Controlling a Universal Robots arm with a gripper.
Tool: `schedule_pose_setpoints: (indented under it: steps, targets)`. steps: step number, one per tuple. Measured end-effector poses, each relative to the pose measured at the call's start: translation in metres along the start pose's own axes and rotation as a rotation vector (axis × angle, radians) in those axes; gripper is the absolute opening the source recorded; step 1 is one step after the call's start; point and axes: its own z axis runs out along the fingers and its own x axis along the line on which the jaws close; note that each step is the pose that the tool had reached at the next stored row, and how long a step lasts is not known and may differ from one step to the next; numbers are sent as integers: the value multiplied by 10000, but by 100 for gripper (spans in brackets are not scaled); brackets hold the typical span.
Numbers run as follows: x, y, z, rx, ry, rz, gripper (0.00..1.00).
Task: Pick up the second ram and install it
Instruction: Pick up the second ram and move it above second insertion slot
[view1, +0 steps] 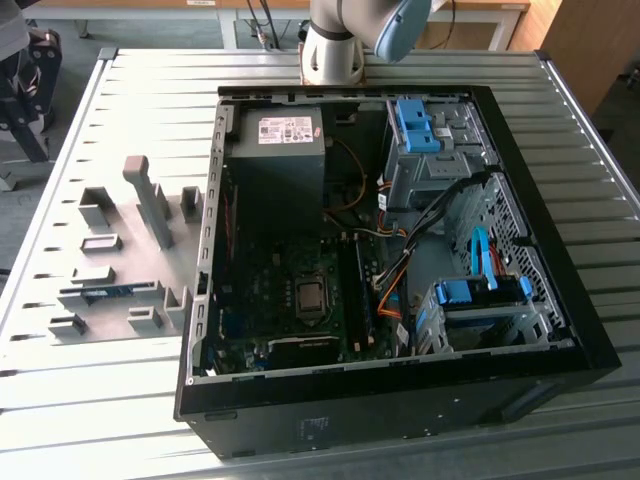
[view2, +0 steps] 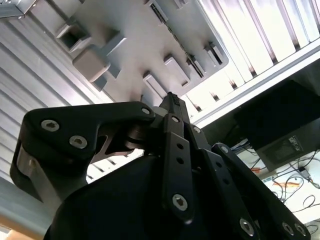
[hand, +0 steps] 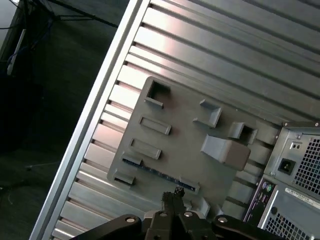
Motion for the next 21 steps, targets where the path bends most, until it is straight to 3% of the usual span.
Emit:
schedule_pose_setpoints:
  steps: [14, 21]
  targets:
    - [8, -6, 14, 20, 19, -1725, 11]
    - [8, -6, 23, 32, 33, -2829, 11]
